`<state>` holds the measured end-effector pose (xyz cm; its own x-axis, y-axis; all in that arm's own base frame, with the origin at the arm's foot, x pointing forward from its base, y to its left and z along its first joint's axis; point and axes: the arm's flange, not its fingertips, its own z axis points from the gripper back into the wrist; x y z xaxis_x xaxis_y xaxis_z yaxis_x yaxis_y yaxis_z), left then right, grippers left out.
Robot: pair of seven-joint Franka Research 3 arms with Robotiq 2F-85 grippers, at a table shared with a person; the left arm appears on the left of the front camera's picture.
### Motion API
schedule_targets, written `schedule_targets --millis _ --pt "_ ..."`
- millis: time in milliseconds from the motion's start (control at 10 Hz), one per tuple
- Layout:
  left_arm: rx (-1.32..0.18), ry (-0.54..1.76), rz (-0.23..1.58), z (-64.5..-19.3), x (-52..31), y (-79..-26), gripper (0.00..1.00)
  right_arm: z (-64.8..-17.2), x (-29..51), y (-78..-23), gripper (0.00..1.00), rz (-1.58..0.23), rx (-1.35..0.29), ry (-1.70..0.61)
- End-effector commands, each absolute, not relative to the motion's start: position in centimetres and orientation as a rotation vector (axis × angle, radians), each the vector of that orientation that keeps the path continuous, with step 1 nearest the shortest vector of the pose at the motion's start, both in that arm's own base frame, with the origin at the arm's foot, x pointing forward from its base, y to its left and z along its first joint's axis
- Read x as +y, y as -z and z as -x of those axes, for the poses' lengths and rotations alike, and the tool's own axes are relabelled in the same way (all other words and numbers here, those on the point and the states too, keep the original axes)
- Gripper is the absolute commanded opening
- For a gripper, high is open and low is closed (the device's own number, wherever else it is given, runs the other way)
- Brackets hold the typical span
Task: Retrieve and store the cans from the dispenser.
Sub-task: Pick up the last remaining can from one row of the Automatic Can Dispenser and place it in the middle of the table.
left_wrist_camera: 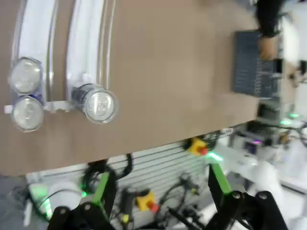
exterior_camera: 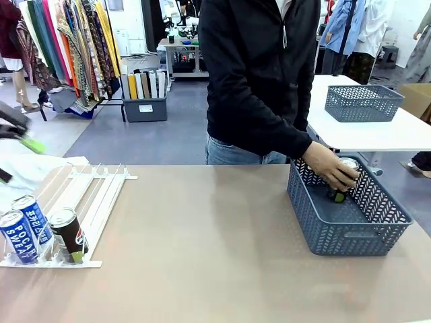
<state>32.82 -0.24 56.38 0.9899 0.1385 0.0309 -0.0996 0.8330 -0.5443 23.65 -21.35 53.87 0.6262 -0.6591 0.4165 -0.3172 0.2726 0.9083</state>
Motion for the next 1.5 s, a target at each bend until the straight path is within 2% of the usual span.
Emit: schedule_targets --millis 0,100,200,300,700,800,1400 --pt "0.018 -0.099 0.318 -35.6 -2.1 -55.1 1.0 -23.8 -21.3 -54.3 1.0 -1.348 -0.955 0.278" --pt "-0.004 -0.083 0.263 -36.0 -3.4 -54.4 1.0 -23.8 -21.3 -54.3 1.0 -1.348 -0.955 0.278" --pt "-0.099 -0.138 0.174 -36.4 -3.8 -54.0 1.0 -23.8 -21.3 -54.3 1.0 -1.348 -0.955 0.278" --pt "-0.003 -0.083 0.317 -35.5 -4.7 -54.0 1.0 -23.8 -21.3 -54.3 1.0 -1.348 -0.955 0.278" --pt "-0.011 -0.066 0.299 -35.9 -4.8 -53.9 1.0 -23.8 -21.3 -54.3 1.0 -1.348 -0.955 0.278" --pt "-0.061 -0.119 0.206 -37.0 -4.9 -52.1 1.0 -23.8 -21.3 -54.3 1.0 -1.348 -0.955 0.278" --pt "-0.087 -0.139 0.117 -37.2 -6.0 -45.0 1.0 -23.8 -21.3 -54.3 1.0 -1.348 -0.955 0.278"
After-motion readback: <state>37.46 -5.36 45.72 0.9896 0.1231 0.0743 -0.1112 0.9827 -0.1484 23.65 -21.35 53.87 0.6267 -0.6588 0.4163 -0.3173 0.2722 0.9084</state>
